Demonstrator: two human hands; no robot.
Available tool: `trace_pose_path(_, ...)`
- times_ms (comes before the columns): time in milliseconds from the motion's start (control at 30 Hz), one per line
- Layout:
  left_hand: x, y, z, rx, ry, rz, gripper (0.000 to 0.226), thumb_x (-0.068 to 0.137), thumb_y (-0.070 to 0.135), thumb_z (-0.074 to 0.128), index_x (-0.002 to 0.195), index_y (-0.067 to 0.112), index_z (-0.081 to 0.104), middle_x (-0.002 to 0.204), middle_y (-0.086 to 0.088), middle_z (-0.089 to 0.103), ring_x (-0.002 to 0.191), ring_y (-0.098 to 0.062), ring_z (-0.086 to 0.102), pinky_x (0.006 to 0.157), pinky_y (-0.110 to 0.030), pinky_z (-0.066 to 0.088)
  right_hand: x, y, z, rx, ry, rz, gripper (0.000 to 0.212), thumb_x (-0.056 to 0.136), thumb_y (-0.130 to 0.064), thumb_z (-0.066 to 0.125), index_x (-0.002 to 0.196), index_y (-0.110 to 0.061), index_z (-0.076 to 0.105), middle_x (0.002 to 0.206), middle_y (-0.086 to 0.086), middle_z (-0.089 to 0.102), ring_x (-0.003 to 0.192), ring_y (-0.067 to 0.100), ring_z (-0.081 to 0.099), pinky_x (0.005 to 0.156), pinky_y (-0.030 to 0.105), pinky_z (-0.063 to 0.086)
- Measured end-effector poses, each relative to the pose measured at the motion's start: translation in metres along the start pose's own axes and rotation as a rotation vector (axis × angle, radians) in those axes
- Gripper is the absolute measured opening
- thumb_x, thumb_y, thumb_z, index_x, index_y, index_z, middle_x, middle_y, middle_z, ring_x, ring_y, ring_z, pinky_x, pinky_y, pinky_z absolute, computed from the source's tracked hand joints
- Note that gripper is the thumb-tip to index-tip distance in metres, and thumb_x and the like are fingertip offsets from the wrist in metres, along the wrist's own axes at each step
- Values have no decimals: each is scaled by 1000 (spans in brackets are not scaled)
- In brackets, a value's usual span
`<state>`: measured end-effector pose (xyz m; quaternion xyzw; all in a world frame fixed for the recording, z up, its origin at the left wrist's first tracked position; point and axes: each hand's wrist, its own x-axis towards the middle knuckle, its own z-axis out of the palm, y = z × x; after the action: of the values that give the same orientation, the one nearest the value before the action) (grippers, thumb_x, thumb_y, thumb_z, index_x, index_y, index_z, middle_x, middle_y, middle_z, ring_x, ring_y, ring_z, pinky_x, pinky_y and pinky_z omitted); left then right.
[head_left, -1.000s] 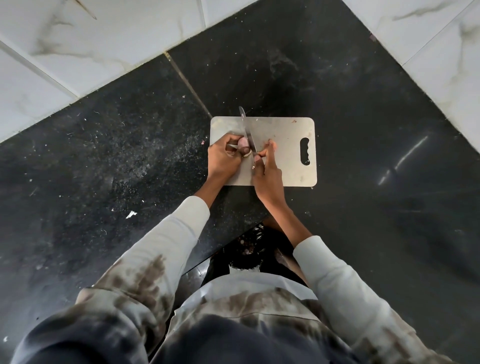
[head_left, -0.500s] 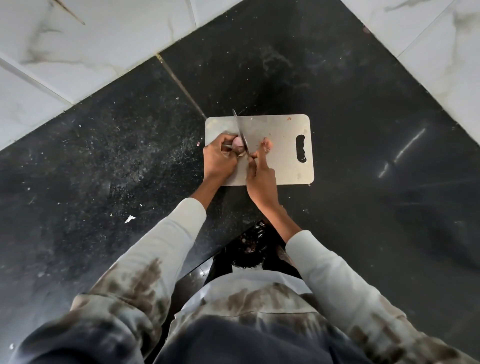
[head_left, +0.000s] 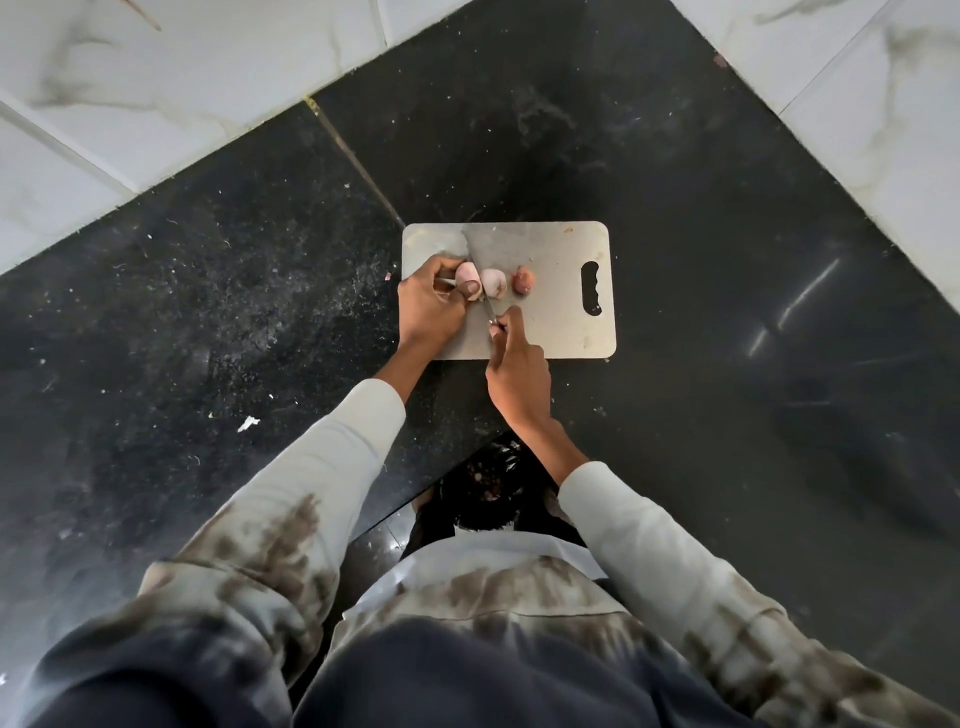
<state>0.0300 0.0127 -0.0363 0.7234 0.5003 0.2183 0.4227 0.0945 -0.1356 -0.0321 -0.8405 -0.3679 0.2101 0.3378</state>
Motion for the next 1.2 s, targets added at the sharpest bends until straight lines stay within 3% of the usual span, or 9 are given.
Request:
trace_pose_path(233, -3, 4, 0, -43, -16, -44, 27, 93, 16, 81, 118, 17, 73, 103, 12, 73, 99, -6, 70, 88, -24, 60, -11, -6, -4, -87, 12, 8, 19, 110, -21, 41, 130, -22, 40, 94, 4, 76, 71, 35, 71, 57, 44, 56)
trace_pose_path(367, -6, 9, 1, -30, 11, -64, 26, 94, 12, 79, 117, 18, 71, 105, 10, 72, 99, -7, 69, 88, -22, 58, -24, -6, -9, -108, -8, 29, 15, 111, -23, 41, 125, -22, 40, 99, 4, 76, 76, 33, 71, 65, 46, 56)
trace_pose_path(500, -5, 16, 3, -5, 16, -76, 26, 96, 15, 78, 122, 15, 71, 114, 3, 75, 103, -8, 67, 87, -17, 53, -33, -1, -16, -142, 19, 13, 13, 111, -22, 42, 123, -18, 44, 86, 3, 72, 69, 28, 68, 59, 37, 48)
trace_pose_path(600, -5, 19, 4, -12, 12, -94, 30, 98, 17, 77, 126, 14, 68, 119, 2, 73, 104, -8, 66, 88, -20, 53, -39, 6, -19, -184, 18, 6, 13, 112, -23, 41, 124, -19, 43, 74, -5, 62, 63, 21, 63, 58, 38, 52)
trace_pose_path(767, -8, 19, 2, -20, -1, -89, 35, 97, 23, 78, 129, 14, 65, 120, 4, 71, 103, -8, 64, 77, -7, 44, -33, 7, -26, -40, 7, 32, 9, 111, -21, 44, 120, -21, 43, 84, -1, 68, 64, 17, 64, 58, 34, 49)
trace_pose_path(900, -15, 15, -1, 21, 10, -49, 40, 95, 39, 76, 129, 22, 63, 124, 4, 71, 106, -14, 67, 83, -27, 55, -20, 2, -29, 98, 16, 67, 7, 112, -26, 43, 118, -23, 43, 67, -5, 59, 50, 8, 50, 55, 31, 41)
trace_pose_path(1033, -17, 19, -3, 156, -1, -178, 58, 91, 65, 69, 129, 23, 56, 114, 5, 69, 95, -17, 65, 76, -32, 48, -10, -7, -27, 183, 15, 87, 12, 112, -29, 41, 120, -22, 45, 63, 0, 59, 45, 11, 50, 49, 27, 36)
trace_pose_path(1200, -18, 23, -5, 184, -32, -215, 52, 103, 63, 52, 139, 25, 51, 119, -7, 73, 103, -30, 70, 83, -39, 55, -4, -15, -20, 301, -9, 103, 21, 111, -31, 42, 131, -27, 48, 76, 17, 66, 56, 21, 56, 54, 40, 46)
